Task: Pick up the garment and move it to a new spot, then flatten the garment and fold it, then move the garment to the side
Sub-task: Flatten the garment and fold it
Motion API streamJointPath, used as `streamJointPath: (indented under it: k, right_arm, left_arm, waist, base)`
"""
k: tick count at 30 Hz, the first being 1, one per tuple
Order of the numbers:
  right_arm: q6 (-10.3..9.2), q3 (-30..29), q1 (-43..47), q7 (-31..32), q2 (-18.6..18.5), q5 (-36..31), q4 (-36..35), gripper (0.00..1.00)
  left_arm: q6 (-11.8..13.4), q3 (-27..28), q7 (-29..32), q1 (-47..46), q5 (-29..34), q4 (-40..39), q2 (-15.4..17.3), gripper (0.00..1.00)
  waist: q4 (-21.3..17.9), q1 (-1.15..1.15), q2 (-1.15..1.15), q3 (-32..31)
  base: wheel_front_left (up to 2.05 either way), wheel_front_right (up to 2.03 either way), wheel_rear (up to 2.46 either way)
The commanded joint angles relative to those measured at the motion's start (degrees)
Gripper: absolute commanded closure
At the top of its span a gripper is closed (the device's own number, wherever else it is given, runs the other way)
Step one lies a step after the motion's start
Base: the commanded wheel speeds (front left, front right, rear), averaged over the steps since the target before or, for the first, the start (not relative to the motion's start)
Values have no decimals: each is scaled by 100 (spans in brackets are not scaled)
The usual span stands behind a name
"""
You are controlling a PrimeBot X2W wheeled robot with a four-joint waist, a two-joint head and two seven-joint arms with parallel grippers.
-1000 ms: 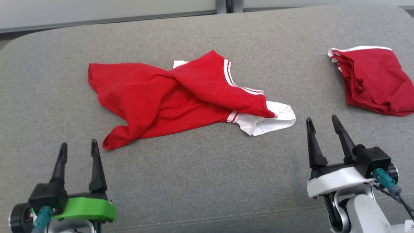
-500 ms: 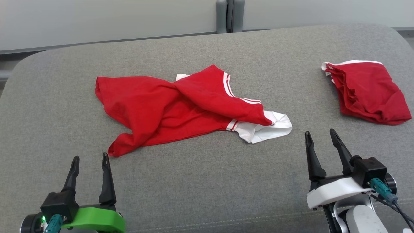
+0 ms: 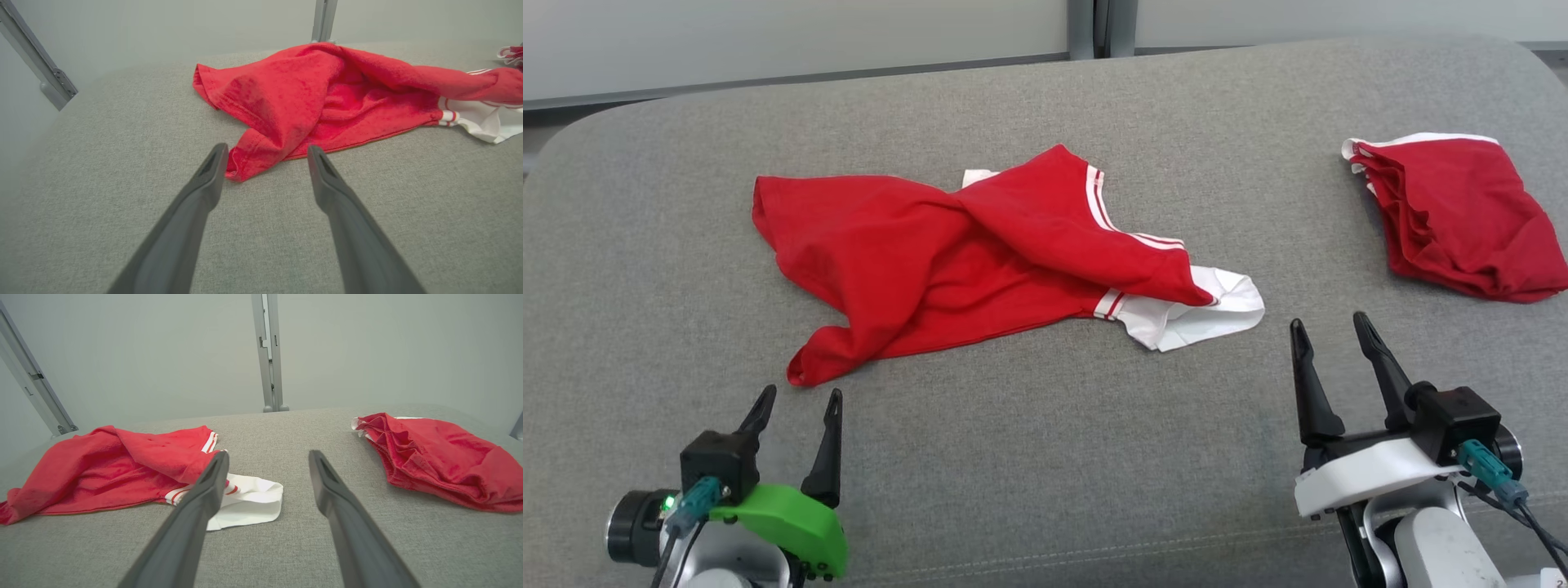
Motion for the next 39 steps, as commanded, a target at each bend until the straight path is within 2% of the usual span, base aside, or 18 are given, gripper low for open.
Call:
streamJointPath:
  k: [1,6,12,24,25,26,27,28,34,39]
  right_arm:
    - [-3,4,-57,-3,-18,-36,-13,0]
    - [-3,58,-138,-15,-19,-15,7,0]
    - [-3,50,-207,-33,-17,29,21,0]
    - [-3,85,-266,-49,-18,78,64,0]
    - [-3,85,-267,-49,-18,81,67,0]
    - [-3,79,-264,-51,-18,85,69,0]
    - [-3,69,-258,-52,-18,86,71,0]
    - [-3,61,-250,-53,-18,87,71,0]
    - [-3,-18,-209,-56,-18,104,29,0]
    - [-3,-130,-143,-53,-17,100,-8,0]
  left_arm:
    - [-105,-53,68,-160,-49,150,32,0]
    - [-616,-240,338,-711,-118,987,133,0]
    - [-977,-347,525,-1236,-168,1747,165,0]
    - [-1232,-413,773,-1862,-232,2745,187,0]
    - [-1250,-420,798,-1893,-252,2797,176,3]
    - [-1274,-426,787,-1928,-271,2805,167,55]
    - [-1294,-443,793,-1953,-277,2819,164,89]
    - [-1313,-463,820,-1959,-270,2830,170,100]
    - [-1369,-592,885,-1857,-244,2493,216,100]
    - [-1449,-775,1283,-1612,-338,1518,348,100]
  waist:
    - [-16,0,0,78]
    - [-114,0,0,219]
    - [-229,0,0,353]
    - [-335,0,0,470]
    - [-338,0,0,474]
    - [-338,0,0,480]
    - [-337,0,0,483]
    - [-334,0,0,485]
    - [-273,0,0,493]
    - [-130,0,0,489]
  base:
    - [0,0,0]
    - [0,0,0]
    - [0,0,0]
    - [0,0,0]
    - [0,0,0]
    - [0,0,0]
    - [0,0,0]
    - [0,0,0]
    - [0,0,0]
    - [0,0,0]
